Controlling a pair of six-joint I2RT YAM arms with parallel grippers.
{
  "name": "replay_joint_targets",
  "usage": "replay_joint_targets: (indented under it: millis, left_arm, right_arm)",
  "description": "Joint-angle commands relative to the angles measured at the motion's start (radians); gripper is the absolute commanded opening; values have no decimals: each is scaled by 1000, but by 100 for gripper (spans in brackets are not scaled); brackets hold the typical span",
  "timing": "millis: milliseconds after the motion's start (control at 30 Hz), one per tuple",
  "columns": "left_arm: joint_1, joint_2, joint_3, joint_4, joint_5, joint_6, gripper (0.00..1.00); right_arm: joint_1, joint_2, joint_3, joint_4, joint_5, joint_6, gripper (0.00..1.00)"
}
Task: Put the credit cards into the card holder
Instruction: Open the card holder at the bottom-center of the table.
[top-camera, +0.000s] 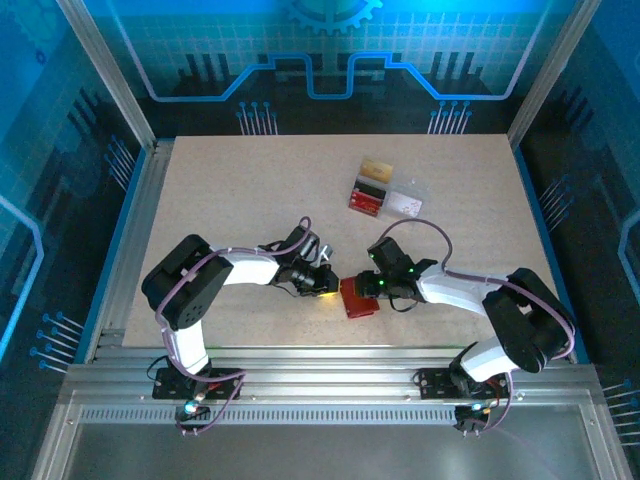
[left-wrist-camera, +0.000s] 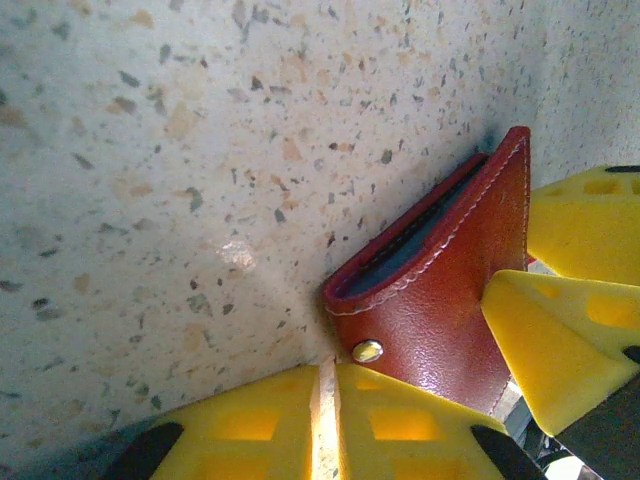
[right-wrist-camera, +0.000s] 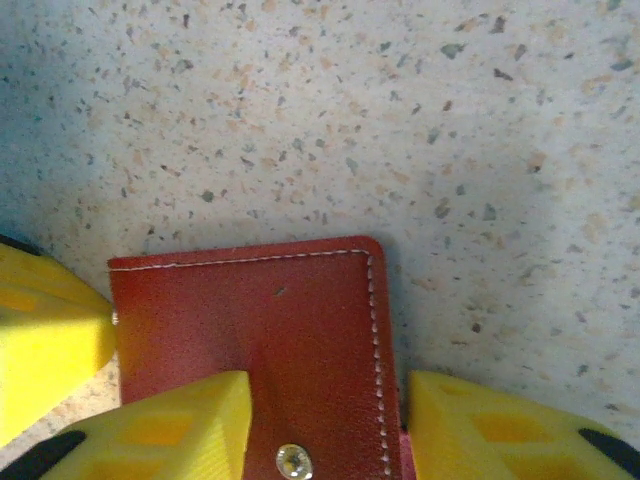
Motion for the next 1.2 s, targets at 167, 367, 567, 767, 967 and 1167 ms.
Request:
replay_joint_targets:
  millis: [167,367,567,767,967,1167]
  left_arm:
    - [-37,105,8,-13,-53,4,13]
    - [-45,111,13,-9,-53,-2,13]
    - [-48,115,15,-5,-51,-6,13]
    - [-57,124,18,-1,-49,-13,13]
    - [-57,116,16,15,-19,-20,15]
    - [-18,15,-32,48,35,-25,32]
  right_arm:
    - [1,-80,8,-19,-23,-9,36]
    - [7,-84,41,-51,-44,-27,33]
    - [50,-59,88,-86,-10,-26,27]
    - [94,-56,135,-119,13,-30,19]
    - [100,-41,151,-154,58,-41,0]
    - [96,-85,167,-319,260,-46,0]
